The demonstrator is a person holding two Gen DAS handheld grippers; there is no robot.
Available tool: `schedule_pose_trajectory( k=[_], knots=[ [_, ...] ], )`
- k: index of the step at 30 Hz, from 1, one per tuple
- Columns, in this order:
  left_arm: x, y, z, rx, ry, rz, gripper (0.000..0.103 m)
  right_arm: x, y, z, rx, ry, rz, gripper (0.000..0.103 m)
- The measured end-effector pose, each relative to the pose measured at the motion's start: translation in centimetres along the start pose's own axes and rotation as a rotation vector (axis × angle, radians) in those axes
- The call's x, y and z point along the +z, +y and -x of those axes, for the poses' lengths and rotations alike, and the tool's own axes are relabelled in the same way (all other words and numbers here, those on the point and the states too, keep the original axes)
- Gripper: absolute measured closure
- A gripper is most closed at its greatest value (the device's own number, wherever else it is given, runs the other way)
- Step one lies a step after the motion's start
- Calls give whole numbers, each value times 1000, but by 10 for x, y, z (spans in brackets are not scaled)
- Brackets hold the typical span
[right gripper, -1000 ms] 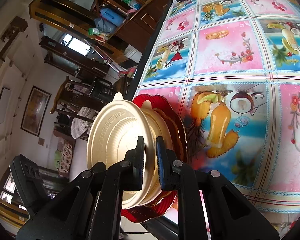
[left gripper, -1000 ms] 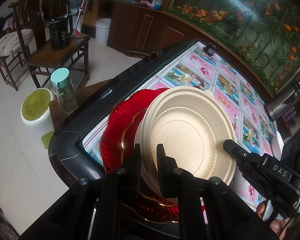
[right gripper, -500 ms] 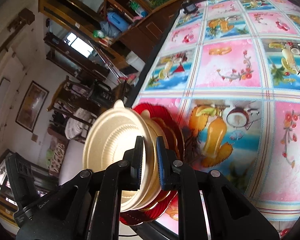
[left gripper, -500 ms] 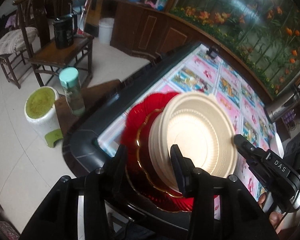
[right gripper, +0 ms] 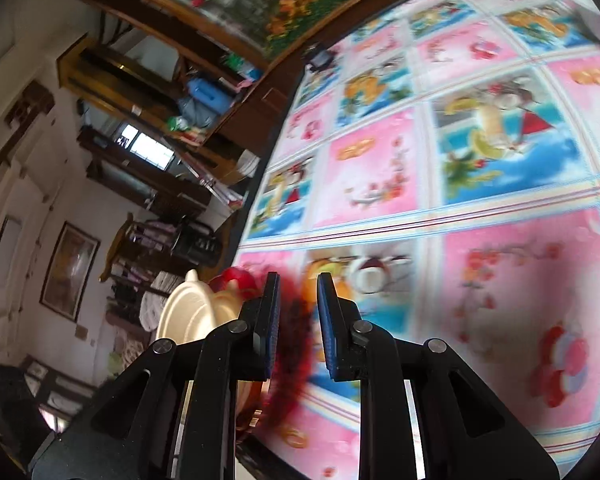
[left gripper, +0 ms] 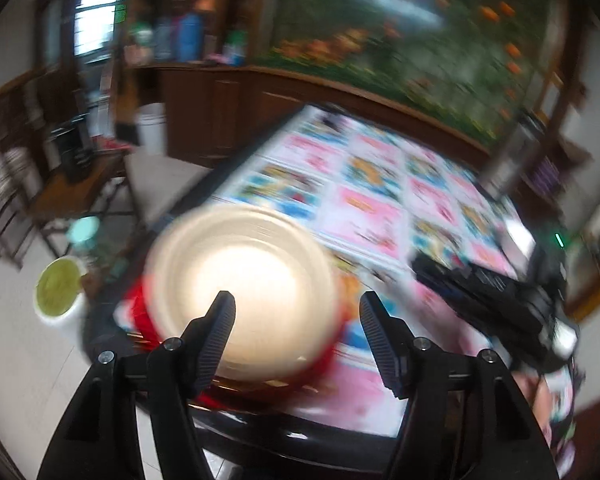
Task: Organize plates and bowls
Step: 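Open the left tool to release the beige bowl and withdraw, then move the left tool to the white foam plate by the kettle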
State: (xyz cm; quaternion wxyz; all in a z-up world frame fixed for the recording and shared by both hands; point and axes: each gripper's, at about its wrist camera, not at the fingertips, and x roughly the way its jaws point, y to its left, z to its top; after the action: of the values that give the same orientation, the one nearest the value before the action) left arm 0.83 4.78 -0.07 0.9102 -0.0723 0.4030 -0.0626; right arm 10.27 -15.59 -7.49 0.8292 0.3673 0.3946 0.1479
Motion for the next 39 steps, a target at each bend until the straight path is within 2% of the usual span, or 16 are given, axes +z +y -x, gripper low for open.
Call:
schedule_pose_trajectory(
  k=[5,10,18,20,22,27,28,30,32,34,36,39],
  knots=[
    [-12,-63,-24,-93,114,-150,38,11,-33,31,-12,-60,-54,85],
    [-17,-111,-48,-107,189,-252,38,27,-74,77,-44,-158,-106,85],
    [-5,-174,-80,-146,248,-320,38,48,-148,170,-116,-324,-205,85],
    [3,-188,-88,-158,258,-327,38,54,-164,198,-145,-370,-224,81],
    [13,-203,-98,-171,267,-328,38,63,-177,220,-173,-408,-233,74],
    [39,-236,-126,-192,288,-288,38,97,-202,264,-205,-465,-265,74],
    [46,-242,-135,-211,300,-267,38,106,-205,268,-217,-471,-268,71],
    [56,-252,-147,-224,314,-240,38,128,-217,272,-234,-465,-287,62],
    [68,-262,-161,-237,327,-194,38,145,-228,271,-244,-471,-322,61],
    [80,-271,-176,-252,342,-151,38,163,-238,269,-305,-488,-348,56],
    [92,-280,-189,-254,338,-107,38,179,-246,268,-354,-495,-349,56],
    [105,-297,-211,-229,315,-74,36,187,-262,265,-327,-509,-359,56]
  ],
)
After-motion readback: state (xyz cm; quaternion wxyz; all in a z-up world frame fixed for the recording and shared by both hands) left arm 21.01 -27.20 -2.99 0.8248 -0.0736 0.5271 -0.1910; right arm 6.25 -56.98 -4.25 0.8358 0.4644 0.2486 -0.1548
